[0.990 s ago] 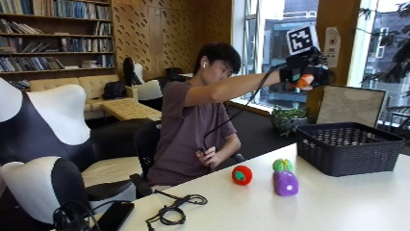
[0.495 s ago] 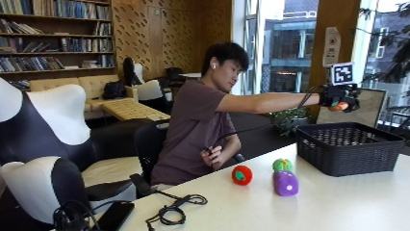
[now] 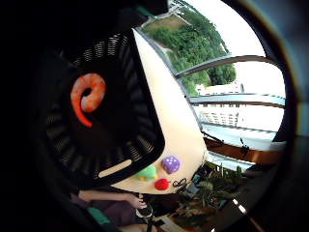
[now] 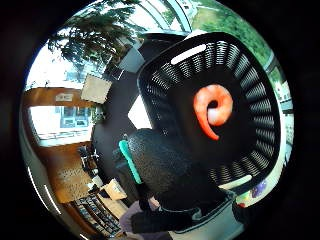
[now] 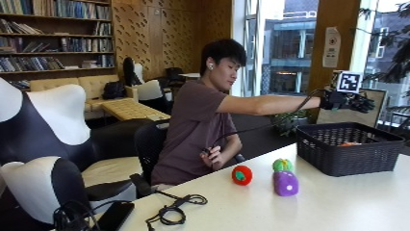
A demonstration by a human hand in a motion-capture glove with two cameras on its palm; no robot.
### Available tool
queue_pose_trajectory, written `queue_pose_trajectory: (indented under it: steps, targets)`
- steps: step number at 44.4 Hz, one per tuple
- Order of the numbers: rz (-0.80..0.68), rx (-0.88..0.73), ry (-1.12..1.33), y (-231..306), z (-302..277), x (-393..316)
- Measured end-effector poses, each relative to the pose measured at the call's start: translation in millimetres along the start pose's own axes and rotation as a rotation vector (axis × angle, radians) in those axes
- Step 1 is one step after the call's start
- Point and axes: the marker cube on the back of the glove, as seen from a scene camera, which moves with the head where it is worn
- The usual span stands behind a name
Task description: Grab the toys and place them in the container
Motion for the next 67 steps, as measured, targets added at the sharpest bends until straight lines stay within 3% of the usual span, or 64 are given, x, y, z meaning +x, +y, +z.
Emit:
queue_pose_trajectory:
  steps: [6, 11, 22, 29, 44, 50, 58, 67]
  targets:
    - [0.22, 0.016, 0.041, 36, -36, 52]
    - [0.13, 0.044, 0.102, 91, -62, 116]
    - [0.293, 0.071, 0.147, 209, -84, 273]
    - [0.396, 0.042, 0.033, 249, -47, 333]
    - [0.314, -0.156, -0.137, 242, 152, 333]
    - [0.233, -0.139, -0.183, 238, 210, 323]
    - [0.243, 0.042, -0.016, 228, 232, 316]
    - [0.165, 0.072, 0.256, 210, 242, 340]
